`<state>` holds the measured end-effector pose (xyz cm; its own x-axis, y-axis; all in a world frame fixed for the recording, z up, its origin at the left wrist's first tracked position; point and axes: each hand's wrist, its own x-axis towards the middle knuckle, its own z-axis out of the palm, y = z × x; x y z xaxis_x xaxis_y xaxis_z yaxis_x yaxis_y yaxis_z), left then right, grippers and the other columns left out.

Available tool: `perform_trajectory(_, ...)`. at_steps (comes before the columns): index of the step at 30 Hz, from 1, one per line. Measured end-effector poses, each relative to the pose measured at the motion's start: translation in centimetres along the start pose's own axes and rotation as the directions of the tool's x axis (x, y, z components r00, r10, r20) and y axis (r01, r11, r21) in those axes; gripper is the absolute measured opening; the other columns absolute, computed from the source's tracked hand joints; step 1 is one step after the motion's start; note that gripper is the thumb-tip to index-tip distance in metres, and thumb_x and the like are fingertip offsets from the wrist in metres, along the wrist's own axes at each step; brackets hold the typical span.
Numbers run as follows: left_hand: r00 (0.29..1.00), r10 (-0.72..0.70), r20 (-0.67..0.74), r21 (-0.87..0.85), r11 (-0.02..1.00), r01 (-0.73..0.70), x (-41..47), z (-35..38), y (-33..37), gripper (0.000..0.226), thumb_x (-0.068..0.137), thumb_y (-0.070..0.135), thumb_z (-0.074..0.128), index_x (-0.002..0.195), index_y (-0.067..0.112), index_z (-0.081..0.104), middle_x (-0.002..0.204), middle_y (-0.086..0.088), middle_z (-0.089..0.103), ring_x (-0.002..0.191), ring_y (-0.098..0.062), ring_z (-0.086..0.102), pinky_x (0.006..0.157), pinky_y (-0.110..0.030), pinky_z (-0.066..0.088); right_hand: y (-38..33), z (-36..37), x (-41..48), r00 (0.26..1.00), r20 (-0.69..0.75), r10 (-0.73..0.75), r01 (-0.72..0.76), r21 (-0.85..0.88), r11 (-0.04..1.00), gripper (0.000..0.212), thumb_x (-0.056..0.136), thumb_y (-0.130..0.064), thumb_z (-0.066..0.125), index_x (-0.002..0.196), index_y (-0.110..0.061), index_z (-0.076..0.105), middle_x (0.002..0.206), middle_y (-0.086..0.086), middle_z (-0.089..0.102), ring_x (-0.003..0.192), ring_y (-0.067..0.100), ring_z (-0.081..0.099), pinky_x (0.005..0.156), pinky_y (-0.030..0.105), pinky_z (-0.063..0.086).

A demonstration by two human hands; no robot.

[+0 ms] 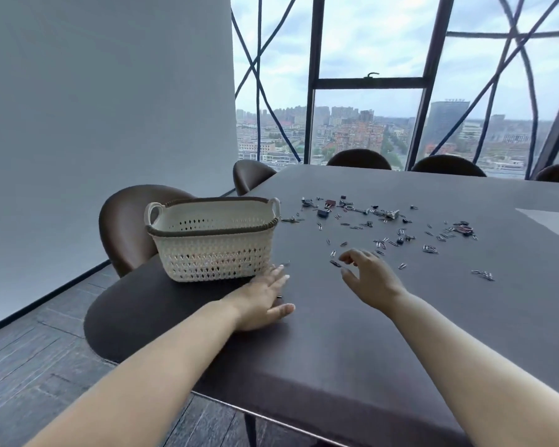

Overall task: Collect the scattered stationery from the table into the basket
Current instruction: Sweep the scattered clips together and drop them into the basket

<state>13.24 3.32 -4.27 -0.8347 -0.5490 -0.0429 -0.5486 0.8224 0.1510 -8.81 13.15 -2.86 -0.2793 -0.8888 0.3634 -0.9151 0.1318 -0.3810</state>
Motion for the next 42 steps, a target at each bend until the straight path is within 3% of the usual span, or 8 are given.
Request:
perform_trajectory(10, 0.970, -0.241, 0.038, -0.035, 0.970, 0.242, 6.0, 0.8, 1.6, 0.076, 0.095, 0.053, 0.026, 0.148, 0.008, -0.003, 0.156, -0.010, -0.009, 0.145, -0.019, -0.008, 0.118, -0.032, -0.002, 5.4, -0.5, -3.1, 0.964, 0.094, 0.250, -0.249, -0.029, 0.968, 0.041, 0.091, -0.036, 0.051, 0.128, -0.018, 0.046, 0.133, 0.002, 0.049, 0.127, 0.023, 0.037, 0.106, 0.037, 0.032)
perform_trajectory(17, 0.997, 0.049, 0.054, -0.070, 0.996, -0.046, 8.7, 0.9, 5.0, 0.055, 0.101, 0.034, 0.028, 0.149, 0.015, 0.009, 0.158, 0.002, 0.002, 0.144, -0.010, -0.003, 0.118, -0.032, 0.001, 8.7, -3.2, -3.3, 0.951, 0.041, 0.305, -0.304, -0.045, 0.952, 0.041, 0.091, -0.037, 0.051, 0.127, -0.018, 0.046, 0.134, 0.003, 0.048, 0.129, 0.022, 0.035, 0.107, 0.038, 0.031)
perform_trajectory(20, 1.000, 0.025, 0.016, -0.062, 0.998, -0.024, 10.2, 1.4, 5.8, 0.064, 0.098, 0.042, 0.031, 0.149, 0.016, 0.003, 0.157, 0.000, -0.006, 0.144, -0.014, -0.011, 0.117, -0.035, -0.001, 10.8, -4.3, -4.0, 0.919, -0.028, 0.393, -0.392, -0.158, 0.906, 0.045, 0.092, -0.040, 0.048, 0.130, -0.018, 0.045, 0.138, 0.003, 0.045, 0.130, 0.024, 0.034, 0.106, 0.037, 0.029)
perform_trajectory(25, 0.993, -0.110, 0.052, -0.028, 0.993, 0.112, 13.8, 1.3, 7.4, 0.075, 0.094, 0.055, 0.026, 0.149, 0.012, -0.004, 0.157, -0.003, -0.007, 0.144, -0.016, -0.009, 0.118, -0.037, -0.001, 15.6, -6.5, -5.7, 0.694, -0.146, 0.705, -0.709, -0.310, 0.634, 0.071, 0.091, -0.055, 0.036, 0.146, -0.013, 0.020, 0.157, 0.009, 0.010, 0.144, 0.032, 0.001, 0.114, 0.051, 0.007)
perform_trajectory(28, 0.998, -0.021, 0.060, -0.051, 0.998, 0.024, 16.3, 1.8, 9.6, 0.074, 0.094, 0.055, 0.028, 0.149, 0.016, 0.000, 0.158, 0.000, -0.005, 0.145, -0.014, -0.003, 0.118, -0.033, 0.000, 18.6, -8.0, -6.9, 0.523, -0.177, 0.834, -0.833, -0.315, 0.455, 0.084, 0.088, -0.063, 0.034, 0.149, -0.011, 0.009, 0.157, 0.015, -0.004, 0.143, 0.039, -0.009, 0.113, 0.056, 0.001)
perform_trajectory(32, 0.991, 0.136, 0.005, -0.069, 0.988, -0.135, 18.8, 2.3, 12.2, 0.067, 0.096, 0.048, 0.034, 0.149, 0.018, 0.005, 0.158, 0.004, 0.001, 0.144, -0.011, 0.005, 0.116, -0.030, 0.004, 21.0, -9.2, -7.1, 0.422, -0.163, 0.892, -0.884, -0.291, 0.366, 0.093, 0.084, -0.070, 0.032, 0.149, -0.009, 0.005, 0.156, 0.019, -0.003, 0.142, 0.042, -0.004, 0.114, 0.052, 0.003)
perform_trajectory(37, 0.985, 0.166, -0.037, -0.071, 0.983, -0.168, 20.1, 2.4, 12.5, 0.069, 0.095, 0.047, 0.036, 0.149, 0.017, 0.005, 0.158, 0.001, -0.003, 0.144, -0.011, -0.007, 0.118, -0.034, 0.001, 21.5, -8.6, -4.7, 0.563, -0.055, 0.824, -0.799, -0.291, 0.526, 0.090, 0.087, -0.066, 0.031, 0.149, -0.006, 0.004, 0.156, 0.018, 0.001, 0.145, 0.028, -0.001, 0.117, 0.041, 0.003)
perform_trajectory(42, 0.990, -0.118, -0.076, 0.019, 0.993, 0.120, 20.4, 2.3, 12.8, 0.090, 0.084, 0.069, 0.033, 0.149, 0.019, -0.005, 0.156, -0.005, -0.016, 0.142, -0.027, -0.021, 0.112, -0.053, -0.007, 19.1, -6.4, -1.7, 0.805, 0.048, 0.591, -0.577, -0.168, 0.799, 0.077, 0.091, -0.057, 0.039, 0.149, -0.011, 0.013, 0.158, 0.010, 0.003, 0.146, 0.021, 0.001, 0.117, 0.039, 0.003)
